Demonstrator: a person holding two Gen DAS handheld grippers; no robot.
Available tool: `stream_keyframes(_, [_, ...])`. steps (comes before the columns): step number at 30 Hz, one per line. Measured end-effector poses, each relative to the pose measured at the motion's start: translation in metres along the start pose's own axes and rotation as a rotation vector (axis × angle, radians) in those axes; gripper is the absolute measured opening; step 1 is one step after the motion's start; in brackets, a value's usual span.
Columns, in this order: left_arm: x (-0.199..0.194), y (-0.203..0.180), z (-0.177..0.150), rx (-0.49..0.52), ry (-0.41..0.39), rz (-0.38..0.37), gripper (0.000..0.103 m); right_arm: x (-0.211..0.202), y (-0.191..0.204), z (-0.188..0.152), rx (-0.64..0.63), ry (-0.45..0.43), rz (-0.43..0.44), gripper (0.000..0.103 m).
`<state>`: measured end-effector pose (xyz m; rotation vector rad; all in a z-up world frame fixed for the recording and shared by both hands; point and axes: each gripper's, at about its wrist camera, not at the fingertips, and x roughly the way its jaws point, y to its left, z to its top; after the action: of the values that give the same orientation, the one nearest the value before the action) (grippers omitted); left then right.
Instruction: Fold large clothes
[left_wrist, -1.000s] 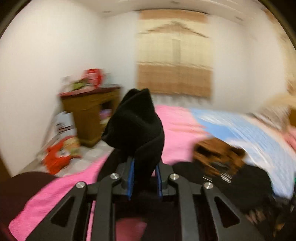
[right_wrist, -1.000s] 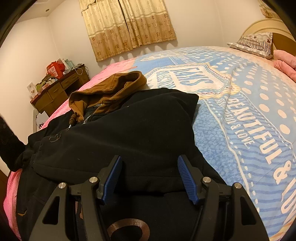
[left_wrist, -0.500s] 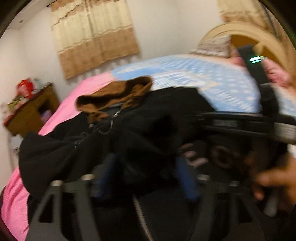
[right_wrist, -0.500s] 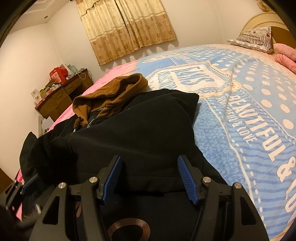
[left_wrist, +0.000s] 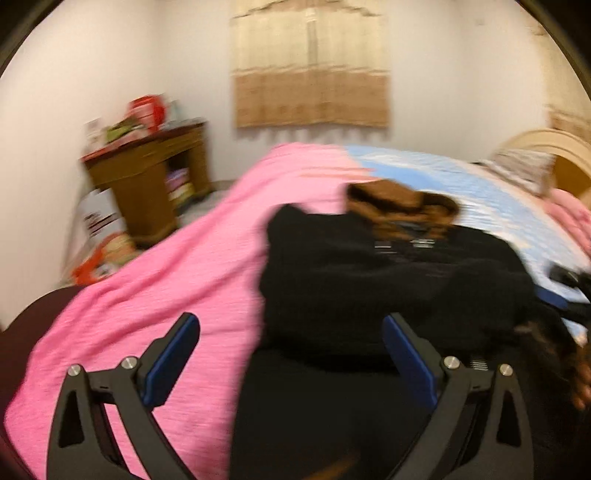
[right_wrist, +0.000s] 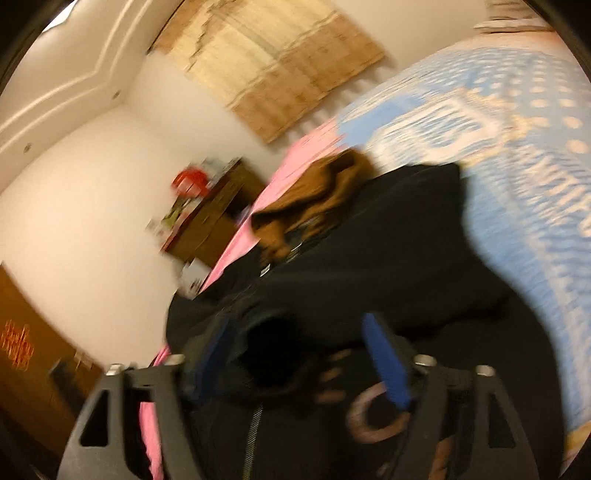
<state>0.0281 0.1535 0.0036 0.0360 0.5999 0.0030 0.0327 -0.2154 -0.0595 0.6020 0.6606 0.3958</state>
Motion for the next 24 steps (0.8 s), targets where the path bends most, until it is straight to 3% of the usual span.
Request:
stream_keyframes(2, [0.004,0.012,0.004,-0.039,0.001,0.028,0.101,0.021,0.012,-0.008,-0.045,0.065,-0.005,0.081])
stream_keyframes(5, [0.016,0.020,0.008,-0.093,0.010,0.022,0.101,0.061,0.012,-0.011,-0.026,0.156,-0.100,0.081])
stream_keyframes(6, [0.016,0.022,0.012,-0.100,0.009,0.022,0.101,0.066,0.011,-0.011,-0.019,0.161,-0.108,0.075])
stream_keyframes(7, [0.019,0.023,0.017,-0.102,0.006,0.024,0.101,0.070,0.013,-0.008,-0.023,0.157,-0.118,0.061])
stream_keyframes(8, [0.019,0.025,0.023,-0.102,0.000,0.029,0.101,0.074,0.017,-0.004,-0.039,0.168,-0.130,0.029])
stream_keyframes(10, [0.026,0.027,0.036,-0.112,-0.017,0.055,0.101,0.067,0.033,0.003,-0.101,0.143,-0.141,0.026])
stream_keyframes(12, [0.040,0.030,0.048,-0.141,-0.019,0.062,0.101,0.045,0.053,0.012,-0.189,0.086,-0.097,0.016])
stream_keyframes(14, [0.051,0.031,0.059,-0.188,-0.006,0.043,0.101,0.019,0.065,0.020,-0.236,0.037,-0.073,0.016])
stream_keyframes(17, [0.068,0.023,0.067,-0.207,0.019,0.027,0.101,-0.011,0.065,0.031,-0.305,-0.035,-0.164,0.016])
stream_keyframes(20, [0.090,-0.004,0.067,-0.157,0.060,0.054,0.101,-0.002,0.037,0.034,-0.291,0.049,-0.252,0.016])
stream_keyframes(22, [0.103,-0.021,0.062,-0.090,0.076,0.135,0.101,0.009,0.016,0.025,-0.260,0.094,-0.309,0.016])
stream_keyframes(24, [0.114,-0.025,0.055,-0.070,0.112,0.166,0.101,0.004,0.000,0.015,-0.196,0.078,-0.294,0.016])
